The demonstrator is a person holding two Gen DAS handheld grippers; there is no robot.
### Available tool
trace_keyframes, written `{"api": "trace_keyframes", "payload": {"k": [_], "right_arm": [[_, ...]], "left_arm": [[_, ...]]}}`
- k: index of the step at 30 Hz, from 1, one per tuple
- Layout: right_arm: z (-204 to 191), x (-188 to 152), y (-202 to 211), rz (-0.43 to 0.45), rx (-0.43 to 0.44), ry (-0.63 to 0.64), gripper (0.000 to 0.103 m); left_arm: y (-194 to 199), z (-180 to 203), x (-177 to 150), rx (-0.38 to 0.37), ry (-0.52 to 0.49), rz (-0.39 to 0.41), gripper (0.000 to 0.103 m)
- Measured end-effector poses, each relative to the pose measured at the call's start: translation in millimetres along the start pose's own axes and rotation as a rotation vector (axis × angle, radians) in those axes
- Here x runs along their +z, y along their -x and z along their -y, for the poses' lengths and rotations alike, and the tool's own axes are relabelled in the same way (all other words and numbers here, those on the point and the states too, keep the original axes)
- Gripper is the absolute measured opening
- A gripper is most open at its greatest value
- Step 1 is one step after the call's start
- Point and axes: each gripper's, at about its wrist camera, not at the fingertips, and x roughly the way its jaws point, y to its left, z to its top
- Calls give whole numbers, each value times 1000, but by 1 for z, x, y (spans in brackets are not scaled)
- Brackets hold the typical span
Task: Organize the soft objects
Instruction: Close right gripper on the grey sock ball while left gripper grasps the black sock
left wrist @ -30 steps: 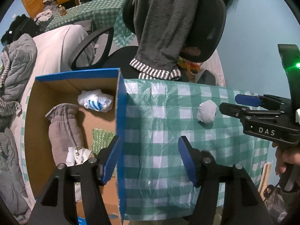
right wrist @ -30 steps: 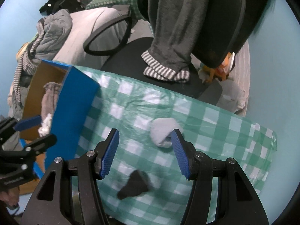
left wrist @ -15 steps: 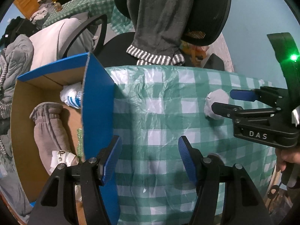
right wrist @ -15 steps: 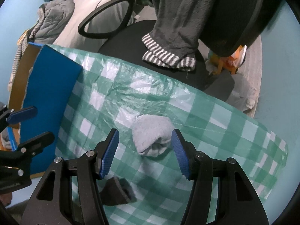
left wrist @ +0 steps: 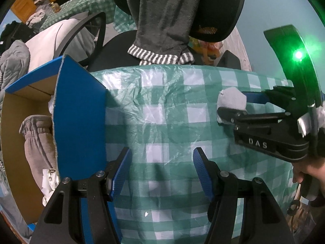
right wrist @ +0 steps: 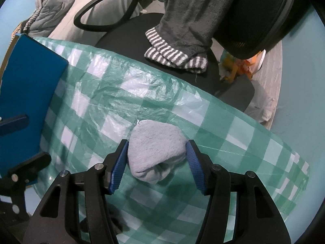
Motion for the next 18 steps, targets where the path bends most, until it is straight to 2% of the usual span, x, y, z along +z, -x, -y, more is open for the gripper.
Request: {"api": "trace_keyframes", "payload": {"k": [2,5,18], "right_arm": [[0,-1,0,1,-11,4,39],[3,-3,4,11,-7,-7,28],[22,-48,36,73,51,-156,26]], "left_arm": [[0,2,-2,-4,-3,-4,64],[1,5,-6,-11,-12,-10,64],[-3,39,-31,-92,-65,-41,66]]}}
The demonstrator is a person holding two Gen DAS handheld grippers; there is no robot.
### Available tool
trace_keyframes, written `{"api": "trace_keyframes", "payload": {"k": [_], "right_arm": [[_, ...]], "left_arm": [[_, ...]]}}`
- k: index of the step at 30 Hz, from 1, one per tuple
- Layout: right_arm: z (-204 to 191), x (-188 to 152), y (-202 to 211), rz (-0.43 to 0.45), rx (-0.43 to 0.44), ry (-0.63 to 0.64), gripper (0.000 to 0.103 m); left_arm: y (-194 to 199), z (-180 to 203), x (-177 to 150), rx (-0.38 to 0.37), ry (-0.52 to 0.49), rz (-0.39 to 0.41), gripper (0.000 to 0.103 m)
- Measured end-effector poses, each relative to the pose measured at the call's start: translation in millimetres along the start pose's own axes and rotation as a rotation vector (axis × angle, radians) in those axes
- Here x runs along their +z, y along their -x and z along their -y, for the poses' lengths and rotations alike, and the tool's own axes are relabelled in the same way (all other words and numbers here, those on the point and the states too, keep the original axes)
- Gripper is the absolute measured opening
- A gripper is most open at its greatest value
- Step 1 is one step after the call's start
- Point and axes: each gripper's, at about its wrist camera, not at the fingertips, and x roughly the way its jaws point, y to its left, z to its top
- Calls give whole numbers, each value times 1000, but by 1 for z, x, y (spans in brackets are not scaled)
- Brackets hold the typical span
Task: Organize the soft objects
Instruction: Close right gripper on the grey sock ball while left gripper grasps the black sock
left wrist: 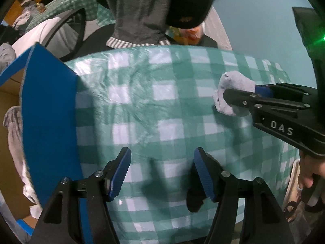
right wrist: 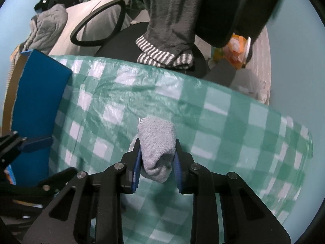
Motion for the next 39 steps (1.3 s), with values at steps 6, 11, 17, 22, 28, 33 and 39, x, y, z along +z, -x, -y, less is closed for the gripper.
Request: {"api": "trace_keyframes", "payload": {"k": [6,11,17,22,28,33,39], "right_arm": [[8,-25,14,19,8,-50,26],[12,-45,23,27,17,-83,26],[20,-64,30,37,24,-134,26],[26,-77,36,41,18,-155,26],[30,-86,39,45,21,-162,26],[29,-91,43,54,29,-156,27],[26,-94,50,67,40,-142,26]], "left_arm": [[-8,21,-11,-29,-38,-31,66],[-14,31,-13,-56,-50,-46,73],[-29,39,-16,-71,-44,-70,77],[-41,46,-20,-65,-52,-93,77],[-53,60,-24,-24,-100,-108,77],[-58,70,-31,1,-112,-117,52],[-55,73,-39,24,-118,-99,40]]}}
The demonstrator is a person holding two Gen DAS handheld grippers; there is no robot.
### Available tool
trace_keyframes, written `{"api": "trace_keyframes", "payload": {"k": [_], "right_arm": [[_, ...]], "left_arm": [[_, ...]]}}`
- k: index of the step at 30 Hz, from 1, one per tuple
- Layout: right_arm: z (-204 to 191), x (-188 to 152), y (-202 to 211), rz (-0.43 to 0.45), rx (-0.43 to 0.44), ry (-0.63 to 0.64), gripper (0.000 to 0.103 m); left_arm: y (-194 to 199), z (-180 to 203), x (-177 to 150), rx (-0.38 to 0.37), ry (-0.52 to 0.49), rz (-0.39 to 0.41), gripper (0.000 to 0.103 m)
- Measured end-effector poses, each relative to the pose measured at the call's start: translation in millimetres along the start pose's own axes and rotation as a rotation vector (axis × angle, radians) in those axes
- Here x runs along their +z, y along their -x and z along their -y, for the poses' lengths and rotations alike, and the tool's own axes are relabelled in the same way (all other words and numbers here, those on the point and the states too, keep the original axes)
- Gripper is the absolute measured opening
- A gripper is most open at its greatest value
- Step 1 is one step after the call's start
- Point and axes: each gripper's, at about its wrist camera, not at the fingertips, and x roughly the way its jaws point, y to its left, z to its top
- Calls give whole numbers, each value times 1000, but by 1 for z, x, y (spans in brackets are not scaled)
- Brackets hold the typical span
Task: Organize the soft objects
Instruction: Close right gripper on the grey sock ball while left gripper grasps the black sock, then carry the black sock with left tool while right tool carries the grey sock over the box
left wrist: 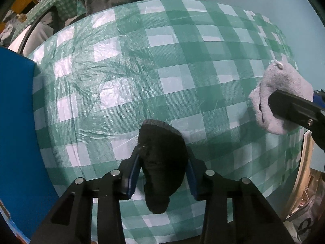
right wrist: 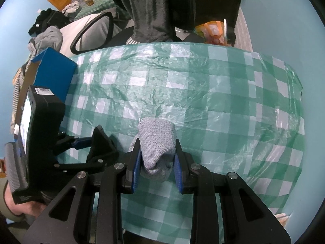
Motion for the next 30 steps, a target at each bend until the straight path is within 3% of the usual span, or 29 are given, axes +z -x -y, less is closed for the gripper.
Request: {"api": "trace_keyframes", "payload": {"k": [8,15,30], "right_arm": [[-4,2,17,31,5,16,27],[-14,9,39,73,15,22,26],[-54,29,72,136,19,62,26]], "left_arm": [[21,3,-12,5,13,32,38],[52,-21,-2,-5,27,83,38],[128,-58,-12,-26,67,197,38]]}}
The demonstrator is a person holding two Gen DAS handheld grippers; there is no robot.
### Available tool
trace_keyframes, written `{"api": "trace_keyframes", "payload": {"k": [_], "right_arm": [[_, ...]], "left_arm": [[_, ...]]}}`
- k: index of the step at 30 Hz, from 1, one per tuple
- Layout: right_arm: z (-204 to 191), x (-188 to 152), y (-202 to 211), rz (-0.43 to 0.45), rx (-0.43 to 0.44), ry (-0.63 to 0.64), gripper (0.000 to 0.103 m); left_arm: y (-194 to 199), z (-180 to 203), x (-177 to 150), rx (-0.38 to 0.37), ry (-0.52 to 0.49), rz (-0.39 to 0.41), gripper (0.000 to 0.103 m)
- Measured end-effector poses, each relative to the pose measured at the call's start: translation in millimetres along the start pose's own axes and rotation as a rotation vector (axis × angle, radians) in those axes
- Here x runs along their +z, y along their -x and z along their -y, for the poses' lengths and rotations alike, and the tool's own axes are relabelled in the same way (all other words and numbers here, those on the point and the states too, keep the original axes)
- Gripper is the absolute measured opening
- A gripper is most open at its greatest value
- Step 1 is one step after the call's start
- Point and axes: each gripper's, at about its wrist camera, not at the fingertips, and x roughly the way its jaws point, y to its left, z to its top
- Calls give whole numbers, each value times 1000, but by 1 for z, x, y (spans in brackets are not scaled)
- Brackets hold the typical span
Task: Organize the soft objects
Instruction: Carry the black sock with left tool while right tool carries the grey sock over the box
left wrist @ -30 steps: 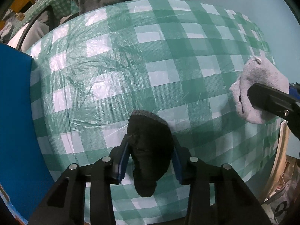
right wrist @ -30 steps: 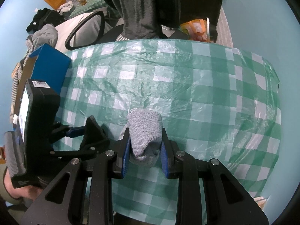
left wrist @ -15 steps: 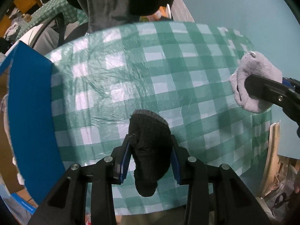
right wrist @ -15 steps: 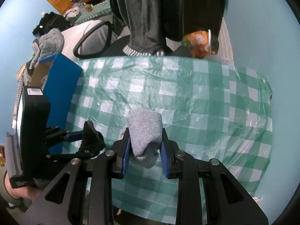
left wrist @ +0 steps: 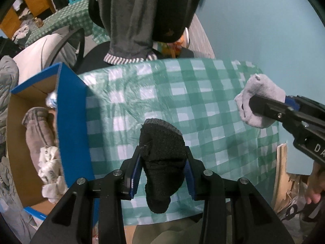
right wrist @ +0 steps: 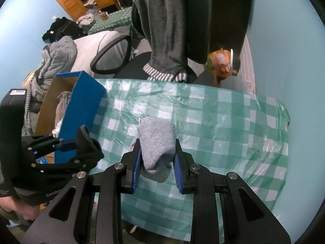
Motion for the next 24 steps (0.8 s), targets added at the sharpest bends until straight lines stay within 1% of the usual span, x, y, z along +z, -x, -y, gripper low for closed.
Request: {"api": "trace_keyframes", "payload": {"k": [7,17,24], "right_arm": [[-25,13,7,19,5,25,26],[-61,27,8,26,19,68,26],[-91,36,3,26,40,115,26]], "left_arm": [[24,-23,0,-9,31,37,38],[38,-57,-5,6,72,49,38],[54,-88,-9,18,125,79,38]]}}
